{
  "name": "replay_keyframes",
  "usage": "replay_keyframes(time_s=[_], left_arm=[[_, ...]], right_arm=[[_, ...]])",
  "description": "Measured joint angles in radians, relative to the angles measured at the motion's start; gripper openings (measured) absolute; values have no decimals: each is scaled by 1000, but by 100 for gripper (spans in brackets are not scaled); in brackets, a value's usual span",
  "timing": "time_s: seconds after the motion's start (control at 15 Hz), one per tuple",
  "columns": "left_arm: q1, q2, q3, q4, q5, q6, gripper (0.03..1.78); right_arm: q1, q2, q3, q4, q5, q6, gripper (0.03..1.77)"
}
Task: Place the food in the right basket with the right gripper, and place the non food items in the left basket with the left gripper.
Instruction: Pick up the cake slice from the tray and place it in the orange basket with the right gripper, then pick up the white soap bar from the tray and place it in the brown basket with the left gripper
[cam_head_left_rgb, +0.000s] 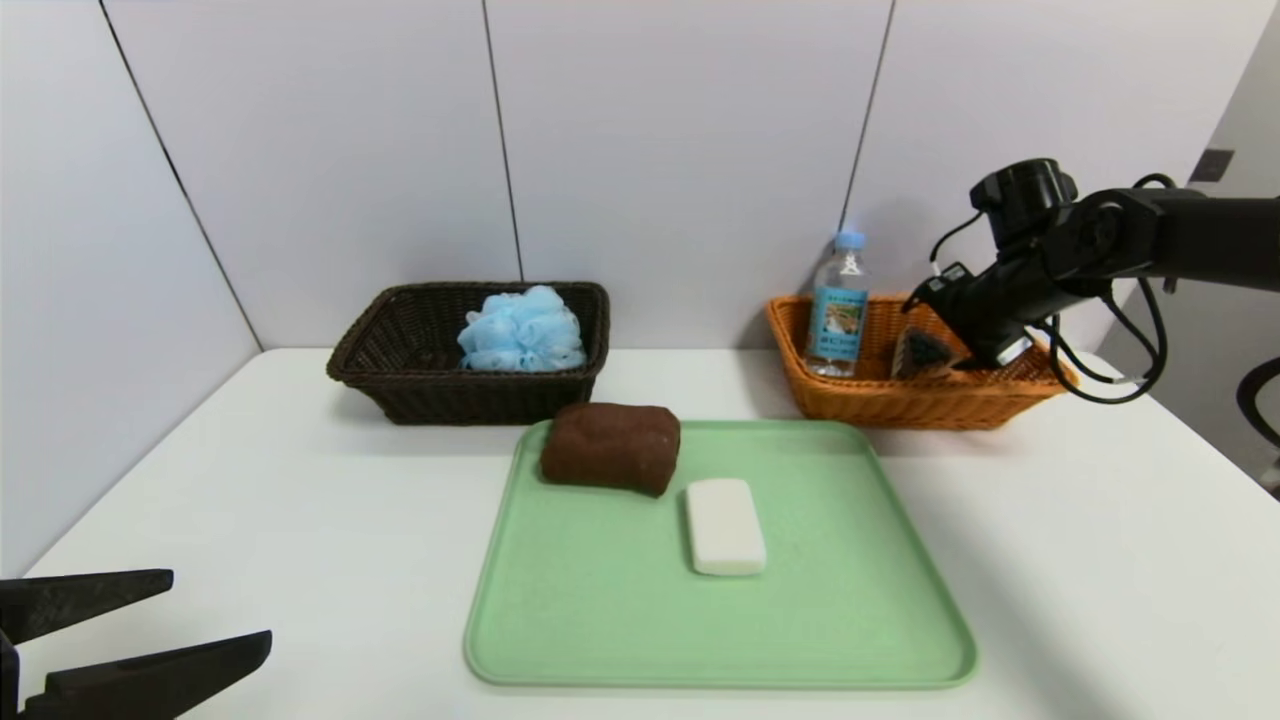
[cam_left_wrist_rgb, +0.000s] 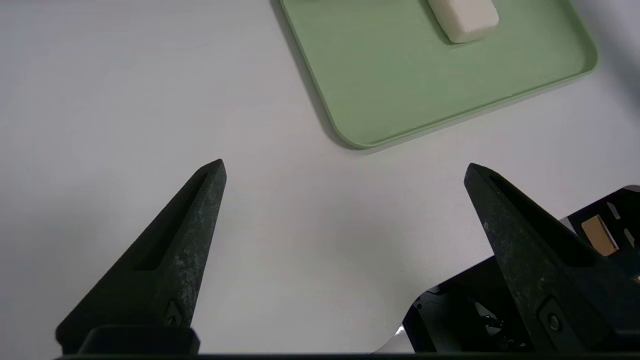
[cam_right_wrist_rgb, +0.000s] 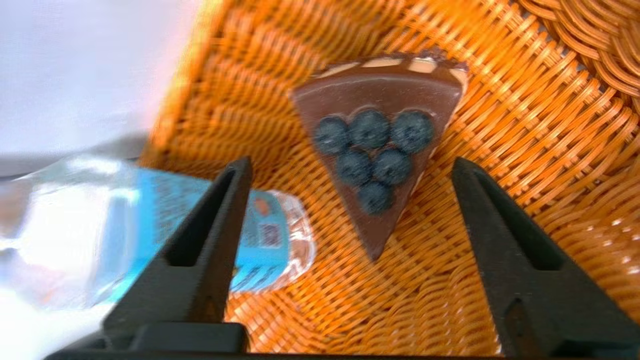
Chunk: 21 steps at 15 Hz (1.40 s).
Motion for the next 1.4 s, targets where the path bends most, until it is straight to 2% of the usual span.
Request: replay_keyframes(time_s=[0.2,0.4,0.6,0.73,0.87,1.0,1.2,1.4], left_arm=[[1,-2,-33,1,8,-1,169],[1,15,-95,16,16,-3,169],[-1,93,-208,75,54,-3,169],[-20,191,-349,142,94,-4,169],[-63,324,-489,222,164,-15,169],[-139,459,-597,264,236,-53,169],[-274,674,-764,318,309,-158,169],[-369,885,-1027,451,323,-274,169]], right_arm=[[13,-86,0,8,0,-22,150],[54,-219,2,60,-1,-117,157],[127,-384,17,155,-1,-300,161],[187,-504,43,224,1,-483,164],[216,-613,80,236,-1,-677,165],[221,-704,130,237,-3,-804,167],[195,-826,305,235,-3,-885,168],[142,-930,492,230,-2,-898,169]])
